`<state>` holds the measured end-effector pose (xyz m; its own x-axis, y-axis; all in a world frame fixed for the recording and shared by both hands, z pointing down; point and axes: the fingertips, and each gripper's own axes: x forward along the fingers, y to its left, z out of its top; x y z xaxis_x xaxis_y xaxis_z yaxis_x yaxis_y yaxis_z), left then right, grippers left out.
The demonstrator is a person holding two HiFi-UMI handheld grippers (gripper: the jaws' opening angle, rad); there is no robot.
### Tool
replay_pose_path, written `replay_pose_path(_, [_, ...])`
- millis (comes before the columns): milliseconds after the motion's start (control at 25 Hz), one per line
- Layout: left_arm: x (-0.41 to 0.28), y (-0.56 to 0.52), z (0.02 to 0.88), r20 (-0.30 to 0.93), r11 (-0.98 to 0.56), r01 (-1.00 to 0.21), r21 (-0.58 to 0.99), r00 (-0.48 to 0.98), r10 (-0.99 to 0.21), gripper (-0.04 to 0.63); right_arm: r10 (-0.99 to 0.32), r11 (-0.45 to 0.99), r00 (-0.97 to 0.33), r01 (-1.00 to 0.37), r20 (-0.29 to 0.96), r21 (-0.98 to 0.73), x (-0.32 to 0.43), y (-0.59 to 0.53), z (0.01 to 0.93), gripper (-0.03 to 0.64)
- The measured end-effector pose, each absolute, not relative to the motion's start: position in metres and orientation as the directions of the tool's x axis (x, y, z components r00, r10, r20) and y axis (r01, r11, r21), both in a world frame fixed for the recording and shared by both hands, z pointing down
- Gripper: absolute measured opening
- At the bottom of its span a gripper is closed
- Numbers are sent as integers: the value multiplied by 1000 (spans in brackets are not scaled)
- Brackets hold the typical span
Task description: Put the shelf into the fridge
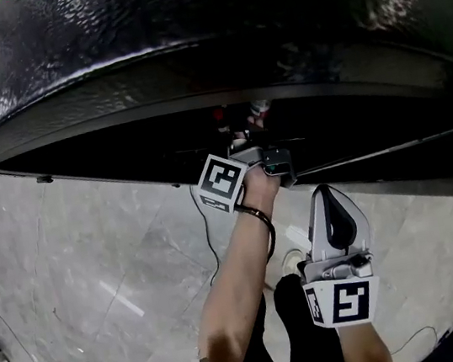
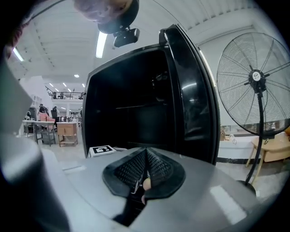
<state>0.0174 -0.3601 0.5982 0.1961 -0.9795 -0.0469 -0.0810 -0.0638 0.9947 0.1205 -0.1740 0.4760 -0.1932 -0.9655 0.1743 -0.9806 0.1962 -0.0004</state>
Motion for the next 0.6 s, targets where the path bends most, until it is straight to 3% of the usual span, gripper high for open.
replay_pose_path(120, [20, -364, 594, -55, -91, -141, 986, 241, -969, 48, -966, 189, -188, -982, 180, -7, 122, -176, 480, -5])
replay_pose_path(280, [15, -362, 585, -71, -135, -211, 968, 287, -955, 222, -963, 199, -196, -980, 187, -3, 118, -179, 485, -5])
replay_pose_path(360, [13, -359, 584, -67, -154, -260, 953, 317, -946, 260, -961, 203, -199, -979, 191, 0, 116, -182, 488, -5])
replay_pose_path(600, [-2, -336, 583, -41, -218, -420, 881, 392, -919, 278, -954, 226, -222, -974, 202, -3, 101, -195, 499, -5])
